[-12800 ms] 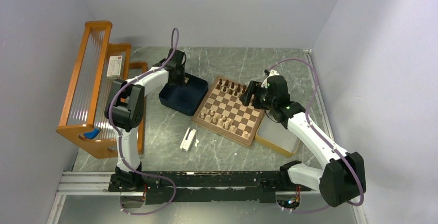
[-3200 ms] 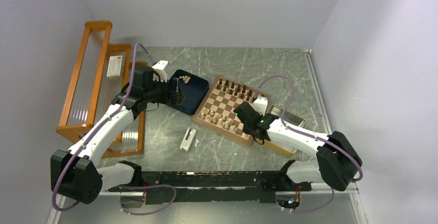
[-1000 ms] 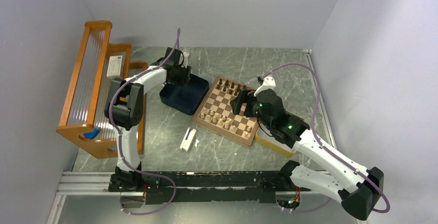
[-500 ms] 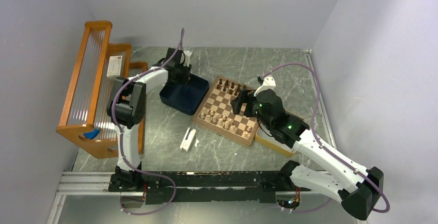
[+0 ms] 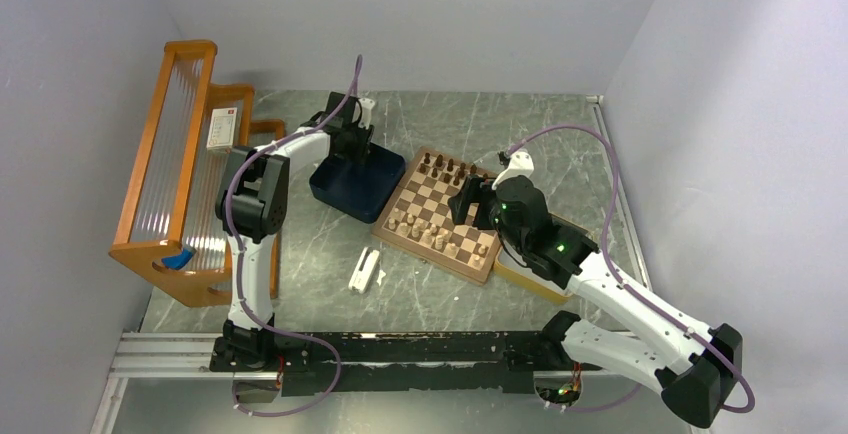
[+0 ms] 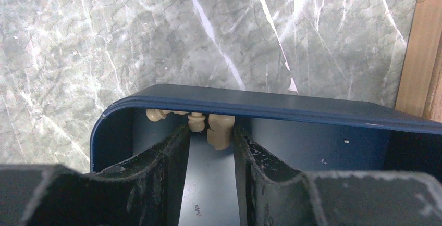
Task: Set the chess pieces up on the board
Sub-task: Pick up the chess piece from the storage box.
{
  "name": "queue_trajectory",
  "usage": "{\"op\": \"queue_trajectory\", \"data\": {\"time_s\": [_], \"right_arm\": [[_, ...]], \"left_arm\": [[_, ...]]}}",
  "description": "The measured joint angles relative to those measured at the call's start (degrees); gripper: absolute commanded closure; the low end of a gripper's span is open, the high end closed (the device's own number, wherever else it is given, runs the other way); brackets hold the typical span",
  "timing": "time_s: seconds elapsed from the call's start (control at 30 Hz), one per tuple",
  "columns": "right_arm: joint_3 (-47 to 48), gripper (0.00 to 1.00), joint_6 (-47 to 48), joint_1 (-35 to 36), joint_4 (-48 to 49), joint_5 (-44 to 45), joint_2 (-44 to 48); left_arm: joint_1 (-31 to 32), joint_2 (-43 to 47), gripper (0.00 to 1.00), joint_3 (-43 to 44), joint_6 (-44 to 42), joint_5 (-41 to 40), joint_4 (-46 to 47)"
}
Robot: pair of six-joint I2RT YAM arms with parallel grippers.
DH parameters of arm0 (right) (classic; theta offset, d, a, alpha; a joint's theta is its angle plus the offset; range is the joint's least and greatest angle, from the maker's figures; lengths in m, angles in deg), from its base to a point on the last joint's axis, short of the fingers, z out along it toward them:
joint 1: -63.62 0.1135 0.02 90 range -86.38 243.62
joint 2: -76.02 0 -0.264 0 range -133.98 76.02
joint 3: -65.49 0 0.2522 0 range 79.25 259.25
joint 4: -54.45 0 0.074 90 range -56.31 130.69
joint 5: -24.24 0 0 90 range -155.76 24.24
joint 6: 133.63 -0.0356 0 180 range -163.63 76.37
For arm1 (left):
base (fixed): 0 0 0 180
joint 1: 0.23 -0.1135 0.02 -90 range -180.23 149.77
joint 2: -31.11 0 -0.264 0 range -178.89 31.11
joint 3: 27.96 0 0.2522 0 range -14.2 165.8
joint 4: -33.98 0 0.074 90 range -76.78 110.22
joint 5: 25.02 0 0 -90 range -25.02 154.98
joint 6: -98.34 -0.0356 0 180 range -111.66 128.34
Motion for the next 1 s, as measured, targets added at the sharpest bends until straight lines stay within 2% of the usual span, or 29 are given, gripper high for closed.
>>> {"op": "queue_trajectory", "data": {"time_s": [0.6, 0.9, 1.0], "right_arm": [[0.00, 0.18, 0.13, 0.00, 0.11, -0.28, -0.28], [-0.72, 0.18, -0.09, 0.00, 0.11, -0.42, 0.46], [-0.92, 0.18, -0.11, 0.00, 0.07, -0.42, 1.05]], "left_arm": [[2.36, 0.04, 0.82, 0.00, -0.81, -2.82, 0.09], [2.67, 0.37, 0.66, -0.24, -0.61, -5.01, -0.74], [2.69, 0.37, 0.69, -0.24, -0.52, -5.27, -1.16]]}}
